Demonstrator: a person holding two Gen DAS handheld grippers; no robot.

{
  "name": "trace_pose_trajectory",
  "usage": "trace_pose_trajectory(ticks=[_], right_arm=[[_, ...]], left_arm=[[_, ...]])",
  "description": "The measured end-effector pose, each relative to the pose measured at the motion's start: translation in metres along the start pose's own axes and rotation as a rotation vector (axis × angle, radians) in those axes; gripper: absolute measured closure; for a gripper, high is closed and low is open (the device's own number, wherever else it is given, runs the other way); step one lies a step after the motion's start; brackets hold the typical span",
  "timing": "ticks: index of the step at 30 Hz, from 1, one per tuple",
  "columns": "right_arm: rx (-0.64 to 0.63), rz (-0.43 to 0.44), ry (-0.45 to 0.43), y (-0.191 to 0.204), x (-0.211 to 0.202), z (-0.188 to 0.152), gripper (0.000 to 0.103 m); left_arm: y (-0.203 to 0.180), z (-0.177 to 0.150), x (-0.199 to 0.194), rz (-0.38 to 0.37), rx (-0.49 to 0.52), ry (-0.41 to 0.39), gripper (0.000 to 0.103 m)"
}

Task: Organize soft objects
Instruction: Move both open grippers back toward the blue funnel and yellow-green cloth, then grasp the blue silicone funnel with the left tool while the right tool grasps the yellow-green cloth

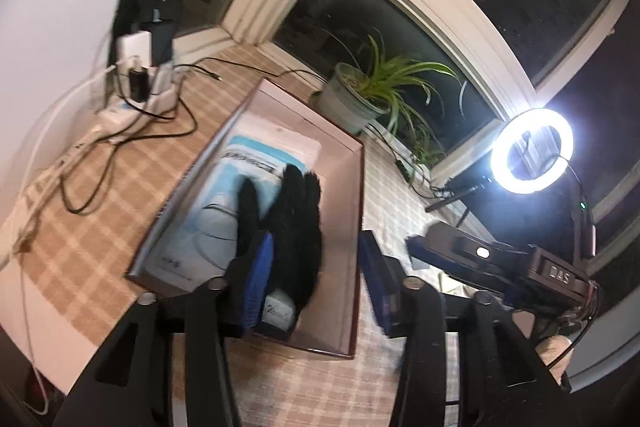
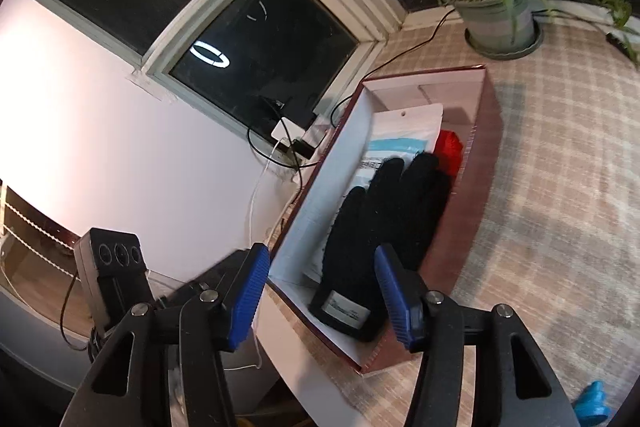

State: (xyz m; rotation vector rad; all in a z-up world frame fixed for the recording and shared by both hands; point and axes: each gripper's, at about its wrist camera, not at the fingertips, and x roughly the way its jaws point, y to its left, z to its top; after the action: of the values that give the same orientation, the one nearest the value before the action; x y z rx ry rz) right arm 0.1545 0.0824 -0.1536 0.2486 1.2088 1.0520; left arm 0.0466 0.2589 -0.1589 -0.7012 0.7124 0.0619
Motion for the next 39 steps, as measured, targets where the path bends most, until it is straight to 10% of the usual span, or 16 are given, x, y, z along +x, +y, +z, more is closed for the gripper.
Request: trace_pose_trajectory(ticks=[17,39], right_arm=[[0.057,-0.14,-0.204,-0.07,-0.135,-0.047,0.05],[0.1,-0.539,-0.325,-0.184,-0.236,-0.122,0.039]], left_arm=[[-0.047,-0.023,-0.008,-0.028,0.136,0.002,0.054],[-0.151,-0.14,0.083,-0.177,0.422,0.362,0.048]])
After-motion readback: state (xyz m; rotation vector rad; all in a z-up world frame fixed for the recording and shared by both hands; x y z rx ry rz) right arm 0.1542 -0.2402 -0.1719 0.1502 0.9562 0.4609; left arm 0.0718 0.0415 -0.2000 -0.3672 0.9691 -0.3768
